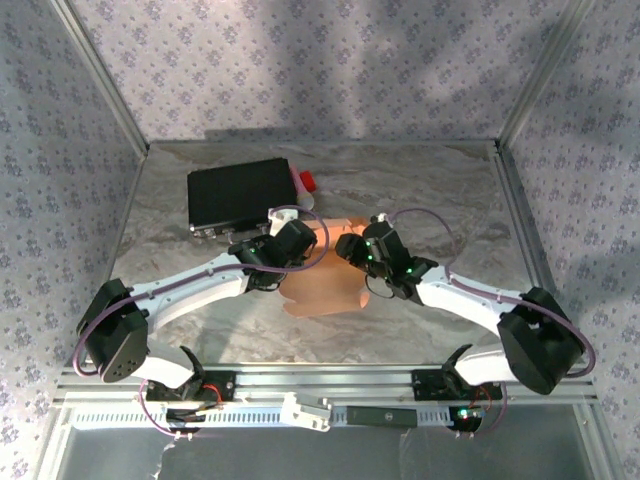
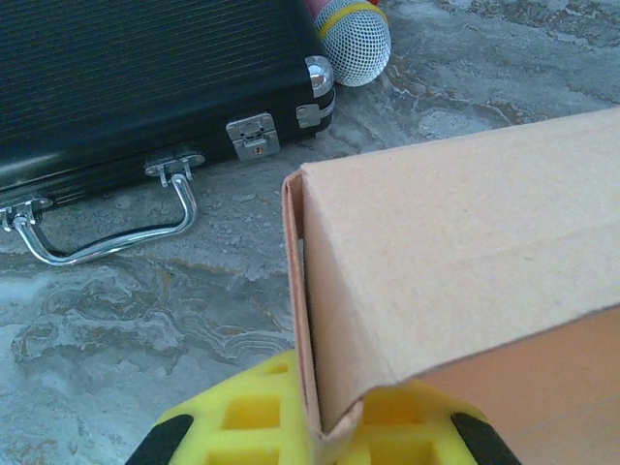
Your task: Fold the paper box
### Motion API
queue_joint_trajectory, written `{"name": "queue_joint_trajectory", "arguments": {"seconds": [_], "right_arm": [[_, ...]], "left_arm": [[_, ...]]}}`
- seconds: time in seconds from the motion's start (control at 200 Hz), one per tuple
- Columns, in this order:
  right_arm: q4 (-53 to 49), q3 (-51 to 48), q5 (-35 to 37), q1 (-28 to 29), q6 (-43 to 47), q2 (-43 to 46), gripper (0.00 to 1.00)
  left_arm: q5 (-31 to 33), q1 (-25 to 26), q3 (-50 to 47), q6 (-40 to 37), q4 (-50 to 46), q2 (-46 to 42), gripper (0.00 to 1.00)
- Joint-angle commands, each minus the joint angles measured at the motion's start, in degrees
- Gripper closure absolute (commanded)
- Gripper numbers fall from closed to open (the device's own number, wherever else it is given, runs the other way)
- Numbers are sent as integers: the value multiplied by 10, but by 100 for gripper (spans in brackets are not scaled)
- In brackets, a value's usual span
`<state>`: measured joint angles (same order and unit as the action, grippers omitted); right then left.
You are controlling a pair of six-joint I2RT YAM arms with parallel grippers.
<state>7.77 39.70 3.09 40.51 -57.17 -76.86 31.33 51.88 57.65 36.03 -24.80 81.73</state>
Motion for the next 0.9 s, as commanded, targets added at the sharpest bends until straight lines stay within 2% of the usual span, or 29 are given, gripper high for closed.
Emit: {"name": "queue_joint_trajectory", "arguments": {"seconds": [0.0, 0.33, 0.46, 0.5, 0.62, 0.685, 0.76, 0.894], "right_arm": [[7, 25, -12, 8, 11, -9, 50], [10, 52, -45, 28, 19, -27, 51], [-12, 61, -76, 22, 54, 1, 50], [-21, 67, -100, 17, 78, 20, 46], [-94, 97, -171, -8, 169, 100, 36], [-125, 95, -222, -56, 194, 151, 35], [-138, 79, -306, -156, 199, 200, 37], [-139, 60, -442, -315, 198, 222, 49]], "left_arm": [[2, 7, 19, -8, -2, -9, 100], [-9, 1, 17, -8, 6, -5, 100], [-21, -8, 19, -18, 8, -7, 100], [-37, -16, 18, -28, 14, -9, 100], [-136, -70, -1, -53, 48, -21, 100], [-172, -87, 2, -78, 51, -29, 100], [-217, -107, 7, -100, 49, -43, 100], [-302, -146, 23, -133, 20, -67, 100]]}}
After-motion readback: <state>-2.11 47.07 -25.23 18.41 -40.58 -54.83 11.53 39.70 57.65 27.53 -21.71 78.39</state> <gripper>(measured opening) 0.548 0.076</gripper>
